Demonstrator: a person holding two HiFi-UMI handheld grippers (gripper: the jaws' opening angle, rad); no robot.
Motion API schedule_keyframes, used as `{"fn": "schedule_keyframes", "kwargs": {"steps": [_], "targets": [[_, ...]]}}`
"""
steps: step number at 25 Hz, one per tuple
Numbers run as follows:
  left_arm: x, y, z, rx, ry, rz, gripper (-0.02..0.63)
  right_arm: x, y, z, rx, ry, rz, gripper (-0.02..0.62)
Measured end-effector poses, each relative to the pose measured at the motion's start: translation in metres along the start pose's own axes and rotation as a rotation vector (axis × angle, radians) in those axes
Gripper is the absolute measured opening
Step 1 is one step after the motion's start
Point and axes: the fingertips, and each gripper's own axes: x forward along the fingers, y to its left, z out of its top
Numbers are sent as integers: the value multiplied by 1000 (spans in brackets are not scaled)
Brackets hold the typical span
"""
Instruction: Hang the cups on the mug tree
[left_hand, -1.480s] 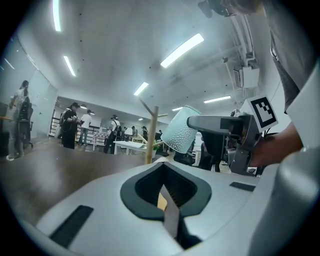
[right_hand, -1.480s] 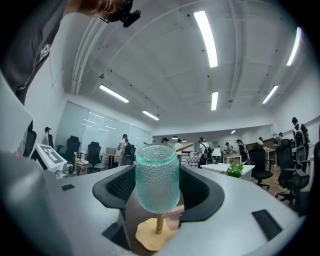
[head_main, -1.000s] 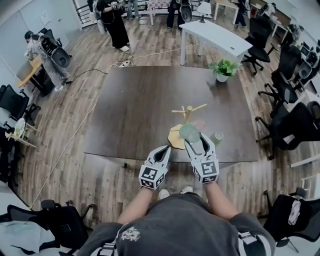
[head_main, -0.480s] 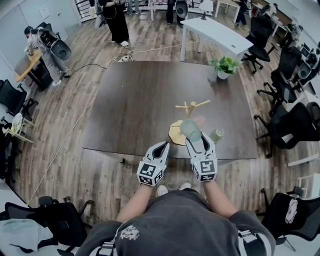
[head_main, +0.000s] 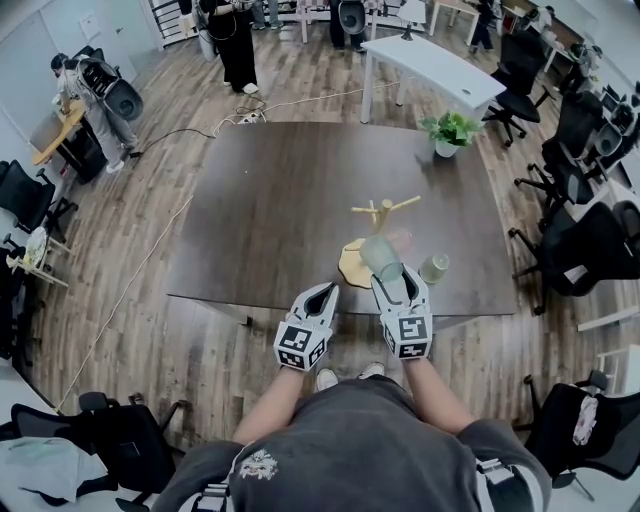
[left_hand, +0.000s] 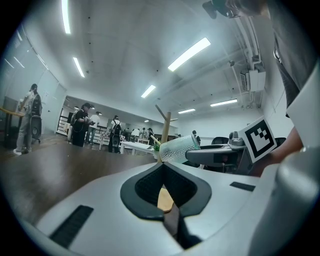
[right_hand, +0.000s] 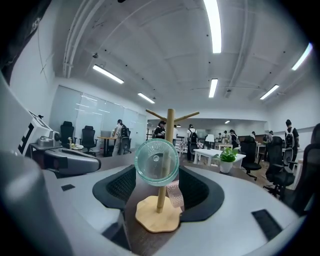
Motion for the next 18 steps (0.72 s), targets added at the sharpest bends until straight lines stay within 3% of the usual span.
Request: {"fn": "schedule_keyframes", "kwargs": {"steps": [18], "targets": [[-7,-15,5,23,-9,-37,6,-19,-2,-10,36,28,-47,290]]}}
